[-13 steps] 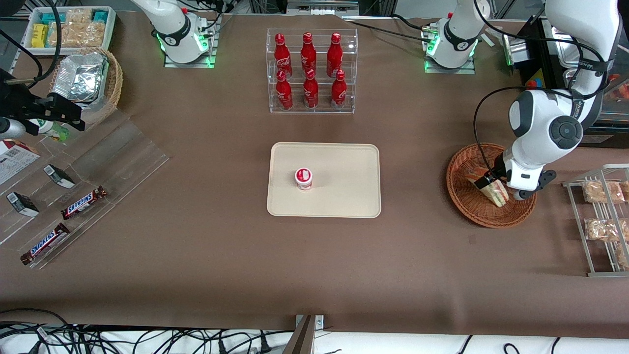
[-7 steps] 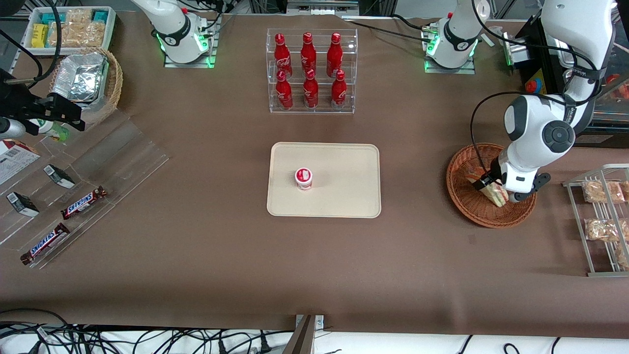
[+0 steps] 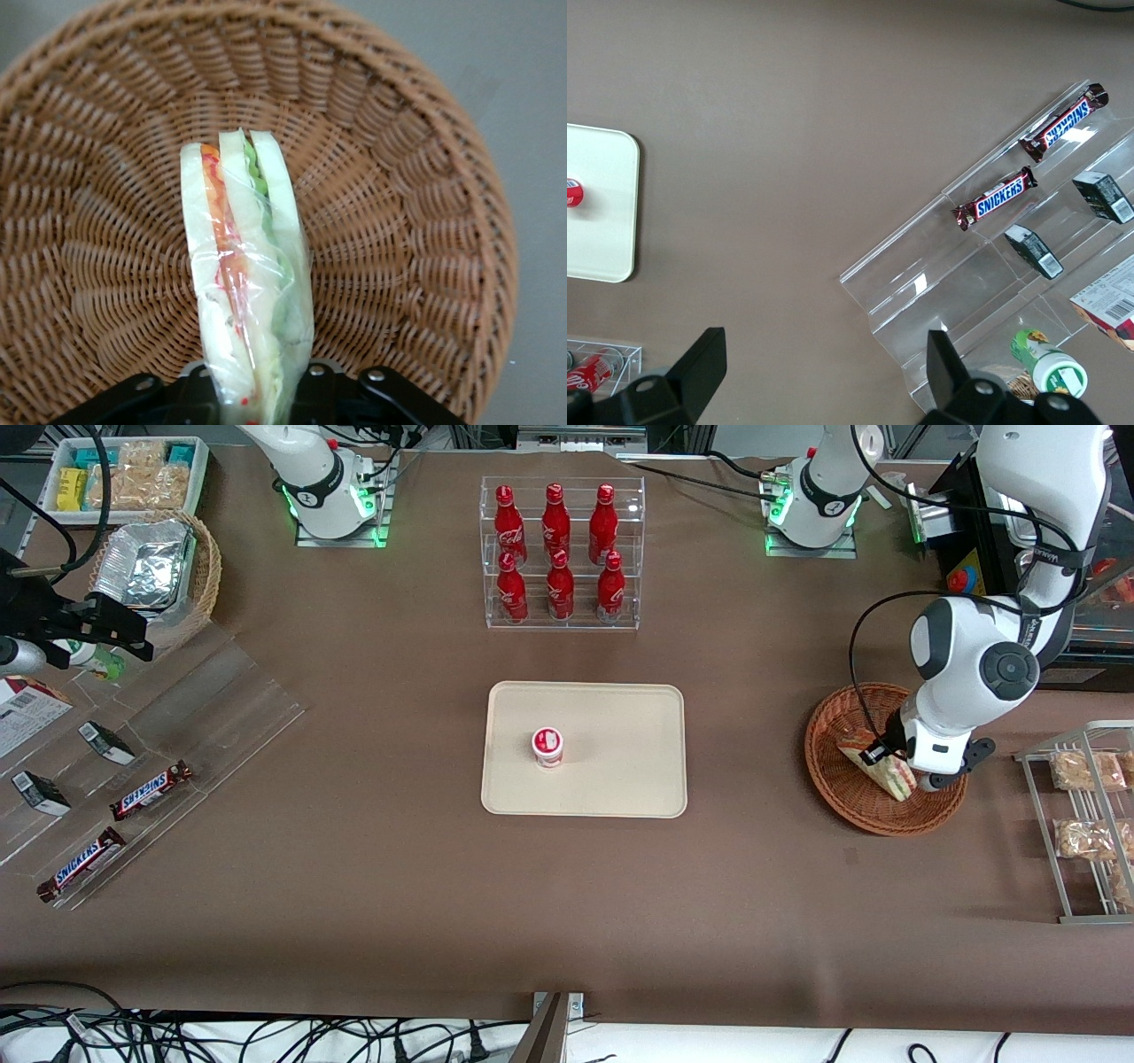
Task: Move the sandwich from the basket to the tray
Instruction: 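Lift the held sandwich up out of the basket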
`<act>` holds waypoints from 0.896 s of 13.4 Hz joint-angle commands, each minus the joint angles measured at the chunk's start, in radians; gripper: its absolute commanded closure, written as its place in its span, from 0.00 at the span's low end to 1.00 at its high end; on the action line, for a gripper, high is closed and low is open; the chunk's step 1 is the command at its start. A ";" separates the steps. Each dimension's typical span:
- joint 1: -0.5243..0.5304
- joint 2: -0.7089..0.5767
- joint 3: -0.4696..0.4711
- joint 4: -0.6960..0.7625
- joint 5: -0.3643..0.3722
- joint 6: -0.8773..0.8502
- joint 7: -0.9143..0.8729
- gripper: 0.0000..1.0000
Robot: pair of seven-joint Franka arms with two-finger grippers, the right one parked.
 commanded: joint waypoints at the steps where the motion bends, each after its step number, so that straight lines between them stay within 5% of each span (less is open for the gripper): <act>1: 0.000 -0.061 0.000 0.127 0.013 -0.239 0.048 0.99; 7: -0.012 -0.056 -0.039 0.479 -0.056 -0.609 0.141 0.99; 12: -0.018 -0.053 -0.121 0.587 -0.120 -0.688 0.254 0.99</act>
